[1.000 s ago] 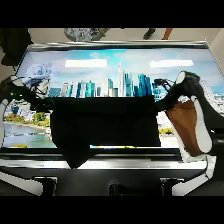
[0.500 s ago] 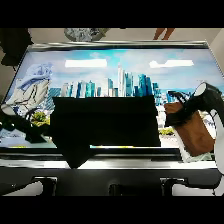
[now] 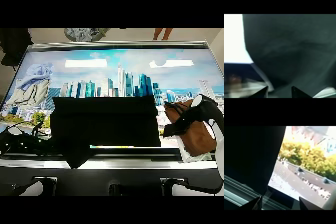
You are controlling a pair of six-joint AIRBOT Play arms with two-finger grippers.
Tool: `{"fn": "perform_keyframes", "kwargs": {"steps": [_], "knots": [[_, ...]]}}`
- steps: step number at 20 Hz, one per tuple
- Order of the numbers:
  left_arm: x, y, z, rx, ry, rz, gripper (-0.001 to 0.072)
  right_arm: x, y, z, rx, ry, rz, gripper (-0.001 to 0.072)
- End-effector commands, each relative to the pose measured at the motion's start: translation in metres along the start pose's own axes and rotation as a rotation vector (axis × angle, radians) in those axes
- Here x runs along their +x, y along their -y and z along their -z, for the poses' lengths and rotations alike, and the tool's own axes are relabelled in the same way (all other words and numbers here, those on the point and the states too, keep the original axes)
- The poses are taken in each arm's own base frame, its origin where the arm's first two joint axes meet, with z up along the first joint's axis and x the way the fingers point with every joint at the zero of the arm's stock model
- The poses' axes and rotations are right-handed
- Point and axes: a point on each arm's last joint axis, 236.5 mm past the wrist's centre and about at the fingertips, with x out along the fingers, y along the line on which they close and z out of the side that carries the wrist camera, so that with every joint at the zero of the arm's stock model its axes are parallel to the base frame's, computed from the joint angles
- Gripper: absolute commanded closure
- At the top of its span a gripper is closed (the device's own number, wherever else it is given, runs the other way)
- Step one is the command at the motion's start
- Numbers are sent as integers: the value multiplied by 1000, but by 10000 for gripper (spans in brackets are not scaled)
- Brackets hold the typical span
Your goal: Fold the shirts.
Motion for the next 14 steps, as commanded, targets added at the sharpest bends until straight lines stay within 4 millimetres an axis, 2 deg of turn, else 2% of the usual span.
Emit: {"fn": "perform_keyframes", "kwargs": {"steps": [1,3,5,8,9,10,11,12,13,14], "knots": [[8,-2,-6,10,37,-16,491,19,-13,5,19,19,-50,147],[9,-2,-10,17,55,-22,669,32,-21,7,39,29,-88,144],[8,-2,-13,21,66,-25,676,44,-23,7,58,41,-100,140],[8,-2,-13,23,69,-25,677,54,-28,-4,117,99,-130,139],[7,-2,-14,23,73,-25,676,58,-32,-3,134,96,-152,161],[7,-2,-14,23,74,-26,677,62,-37,-1,146,85,-175,211],[7,-2,-14,28,75,-26,676,65,-40,3,151,69,-191,292],[6,-1,-15,36,78,-27,676,66,-41,6,149,55,-198,402],[4,0,-18,40,84,-26,676,65,-42,7,137,54,-199,616],[0,2,-22,48,97,-27,677,63,-42,5,125,61,-196,658]]}}
